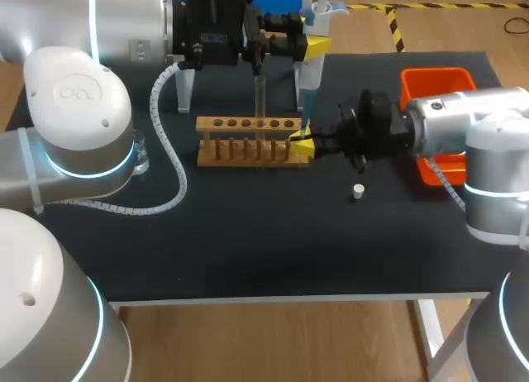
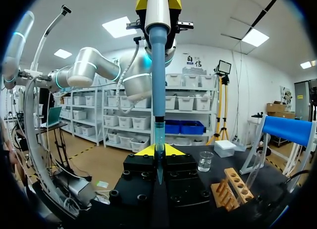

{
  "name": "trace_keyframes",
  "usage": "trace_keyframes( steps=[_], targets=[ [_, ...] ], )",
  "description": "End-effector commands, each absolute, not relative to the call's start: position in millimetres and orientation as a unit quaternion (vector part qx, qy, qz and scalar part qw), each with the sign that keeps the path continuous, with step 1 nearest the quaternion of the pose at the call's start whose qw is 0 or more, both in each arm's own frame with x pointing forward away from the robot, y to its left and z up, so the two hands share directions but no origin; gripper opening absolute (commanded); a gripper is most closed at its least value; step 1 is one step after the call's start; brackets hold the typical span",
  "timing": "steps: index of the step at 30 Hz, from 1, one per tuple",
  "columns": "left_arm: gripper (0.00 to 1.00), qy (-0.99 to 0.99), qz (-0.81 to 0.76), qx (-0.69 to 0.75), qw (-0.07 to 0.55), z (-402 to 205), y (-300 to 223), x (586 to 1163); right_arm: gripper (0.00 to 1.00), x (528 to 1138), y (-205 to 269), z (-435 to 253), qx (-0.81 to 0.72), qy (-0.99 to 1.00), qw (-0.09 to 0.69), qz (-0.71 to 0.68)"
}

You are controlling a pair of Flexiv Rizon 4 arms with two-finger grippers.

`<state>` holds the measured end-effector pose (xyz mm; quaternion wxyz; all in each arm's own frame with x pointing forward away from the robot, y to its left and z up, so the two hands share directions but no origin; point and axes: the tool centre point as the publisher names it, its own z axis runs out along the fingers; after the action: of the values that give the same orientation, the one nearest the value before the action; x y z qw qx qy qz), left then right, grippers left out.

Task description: Invert the test tube, pick up the pipette, mount the tip to pipette, aspirate from beaker and dispense into the tube, eject the tip, return the pipette, and cap with the stopper.

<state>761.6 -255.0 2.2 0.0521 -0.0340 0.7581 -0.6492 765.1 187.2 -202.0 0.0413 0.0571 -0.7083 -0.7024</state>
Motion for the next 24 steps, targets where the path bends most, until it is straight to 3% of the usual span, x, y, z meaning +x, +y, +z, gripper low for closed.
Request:
trace_keyframes(
  steps=[1, 24],
  targets=[
    [0.0, 0.758, -0.65, -0.032, 0.051, 1.6, -253.2, 761.5, 0.0, 764.2, 186.1, -200.8, 0.056, -0.707, 0.042, -0.704],
    [0.0, 0.758, -0.65, -0.032, 0.051, 1.6, -253.2, 761.5, 0.0, 763.3, 183.5, -196.0, 0.05, -0.702, 0.044, -0.709]
  ],
)
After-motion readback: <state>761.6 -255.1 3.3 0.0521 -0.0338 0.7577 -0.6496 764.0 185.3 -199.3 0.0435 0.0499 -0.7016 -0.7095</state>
